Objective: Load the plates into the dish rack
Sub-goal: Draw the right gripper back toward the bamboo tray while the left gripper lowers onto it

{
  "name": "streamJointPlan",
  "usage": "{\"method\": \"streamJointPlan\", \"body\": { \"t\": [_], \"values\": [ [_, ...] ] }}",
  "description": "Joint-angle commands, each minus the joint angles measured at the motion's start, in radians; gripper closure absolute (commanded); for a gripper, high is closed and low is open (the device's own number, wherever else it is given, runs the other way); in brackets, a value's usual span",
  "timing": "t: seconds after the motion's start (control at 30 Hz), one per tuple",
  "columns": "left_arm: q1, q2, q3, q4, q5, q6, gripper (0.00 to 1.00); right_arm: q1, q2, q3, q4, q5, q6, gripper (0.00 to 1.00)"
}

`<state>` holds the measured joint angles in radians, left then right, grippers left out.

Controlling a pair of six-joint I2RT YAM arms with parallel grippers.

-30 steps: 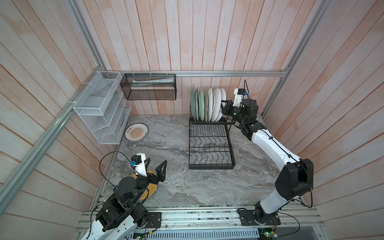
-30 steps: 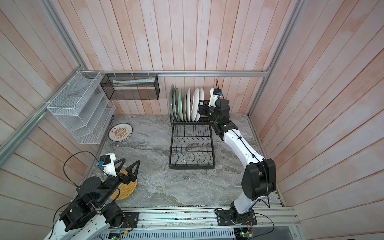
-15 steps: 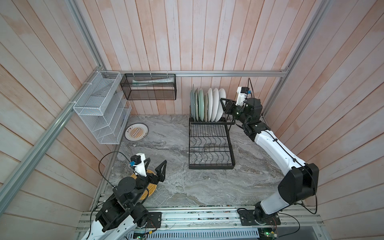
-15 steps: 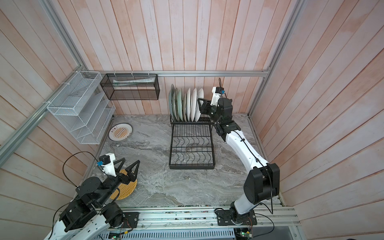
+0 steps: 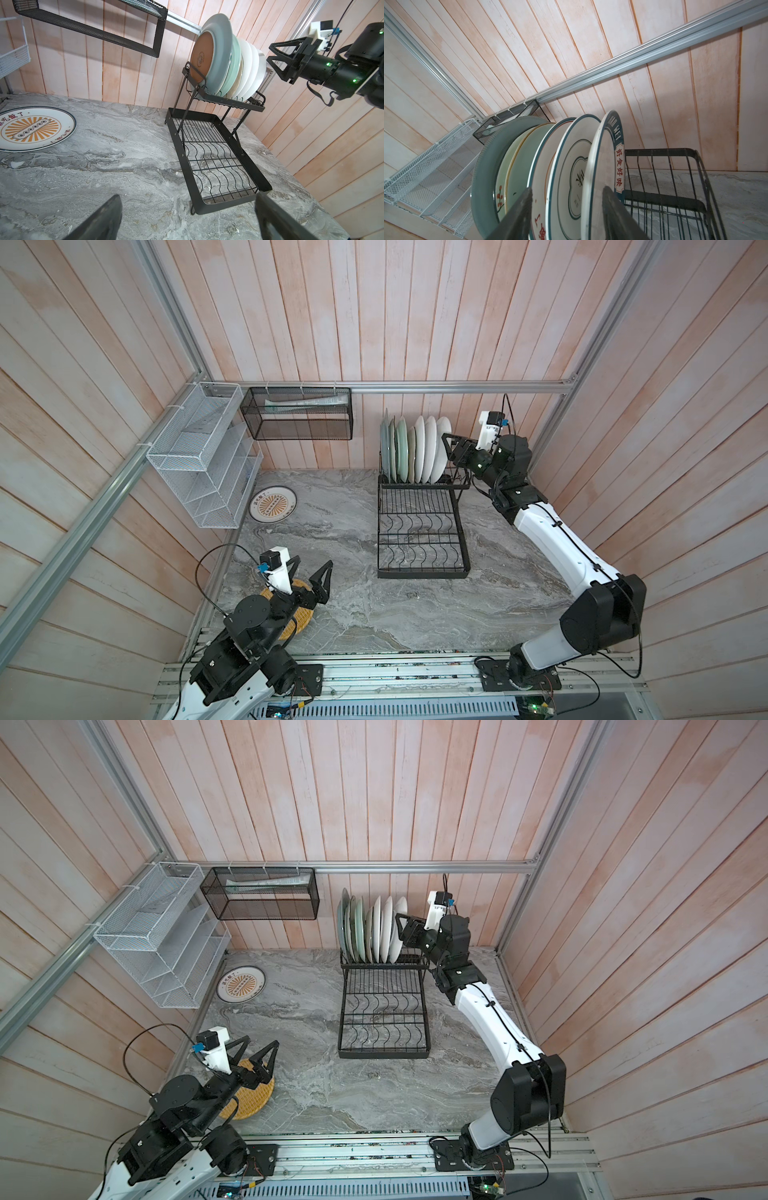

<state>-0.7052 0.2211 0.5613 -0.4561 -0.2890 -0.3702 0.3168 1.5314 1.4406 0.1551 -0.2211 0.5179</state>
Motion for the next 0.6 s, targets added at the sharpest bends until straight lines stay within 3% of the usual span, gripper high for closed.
{"method": "streamJointPlan", "body": {
  "t": [0.0,0.03,0.23,0.37,0.4,0.53,0.57],
  "values": [
    [0.003,-0.011,-0.002,0.003,0.004,0.005,0.00,-0.010,-0.066,0.016,0.009,-0.003,-0.017,0.25],
    [0.003,-0.012,-0.002,0.002,0.004,0.004,0.00,-0.013,-0.081,0.012,0.009,-0.007,-0.017,0.03],
    [0.003,-0.012,-0.004,0.003,0.003,0.004,0.00,-0.014,-0.193,-0.010,-0.014,-0.022,0.004,0.02],
    [0.004,-0.005,-0.004,0.004,0.002,0.001,0.00,-0.021,-0.302,-0.116,0.037,-0.084,-0.043,0.02],
    [0.003,-0.001,-0.004,0.002,0.001,0.000,0.00,-0.036,-0.333,-0.166,0.066,-0.092,-0.011,0.02],
    [0.000,0.017,-0.001,-0.004,-0.014,-0.018,0.00,-0.191,-0.485,-0.516,0.414,-0.227,0.332,0.02],
    [-0.005,0.025,0.003,-0.009,-0.024,-0.038,0.00,-0.199,-0.511,-0.530,0.374,-0.231,0.330,0.02]
  ]
}}
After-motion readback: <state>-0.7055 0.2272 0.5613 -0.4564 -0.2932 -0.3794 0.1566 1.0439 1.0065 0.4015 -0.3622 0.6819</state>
